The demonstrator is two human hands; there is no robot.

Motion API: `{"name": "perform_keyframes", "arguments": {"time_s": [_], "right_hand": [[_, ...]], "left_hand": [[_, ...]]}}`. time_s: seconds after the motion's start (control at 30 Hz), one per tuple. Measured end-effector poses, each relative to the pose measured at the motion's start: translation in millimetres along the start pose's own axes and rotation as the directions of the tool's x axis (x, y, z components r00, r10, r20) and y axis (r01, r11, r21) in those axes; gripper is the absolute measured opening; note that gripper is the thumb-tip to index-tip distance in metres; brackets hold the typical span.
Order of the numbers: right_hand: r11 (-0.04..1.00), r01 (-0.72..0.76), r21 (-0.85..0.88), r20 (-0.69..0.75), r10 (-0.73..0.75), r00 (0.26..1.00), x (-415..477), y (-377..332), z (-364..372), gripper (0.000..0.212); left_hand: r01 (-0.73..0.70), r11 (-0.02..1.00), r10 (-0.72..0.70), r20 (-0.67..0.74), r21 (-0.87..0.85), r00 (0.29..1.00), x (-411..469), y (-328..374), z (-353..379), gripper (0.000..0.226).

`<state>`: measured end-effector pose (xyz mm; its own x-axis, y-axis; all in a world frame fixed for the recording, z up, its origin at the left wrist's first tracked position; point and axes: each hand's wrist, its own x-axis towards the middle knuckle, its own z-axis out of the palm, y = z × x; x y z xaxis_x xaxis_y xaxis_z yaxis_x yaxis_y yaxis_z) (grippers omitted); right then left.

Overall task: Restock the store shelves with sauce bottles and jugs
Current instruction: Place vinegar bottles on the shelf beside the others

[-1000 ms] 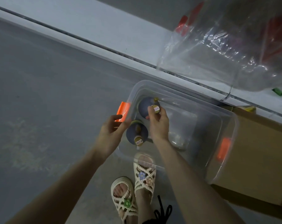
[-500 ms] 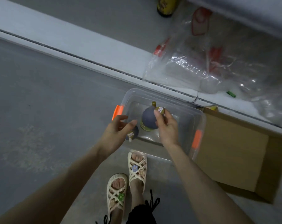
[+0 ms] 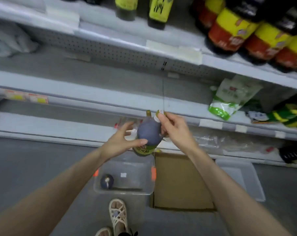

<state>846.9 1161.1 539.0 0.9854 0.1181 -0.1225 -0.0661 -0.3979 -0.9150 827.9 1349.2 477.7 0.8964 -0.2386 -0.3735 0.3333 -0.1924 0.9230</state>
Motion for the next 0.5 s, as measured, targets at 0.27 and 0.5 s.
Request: {"name": "perform_keyframes", "arguments": {"time_s": [0.27,0.5], "right_hand": [[0.954,0.288,-0.087,-0.141,-0.298,0.944,-83,-213,-158,0.041],[0.892,0.414,-0.182,-0.256,-0.449,0.856,-176,-300,-287,0.051]], "left_hand": [[-0.391,0.913,0.351,0.263,0.119,0.899,-66,244,44,0.082],[-0.619,0.785,0.580,0.330,0.016,0.745,-126,379,144,0.093]]}}
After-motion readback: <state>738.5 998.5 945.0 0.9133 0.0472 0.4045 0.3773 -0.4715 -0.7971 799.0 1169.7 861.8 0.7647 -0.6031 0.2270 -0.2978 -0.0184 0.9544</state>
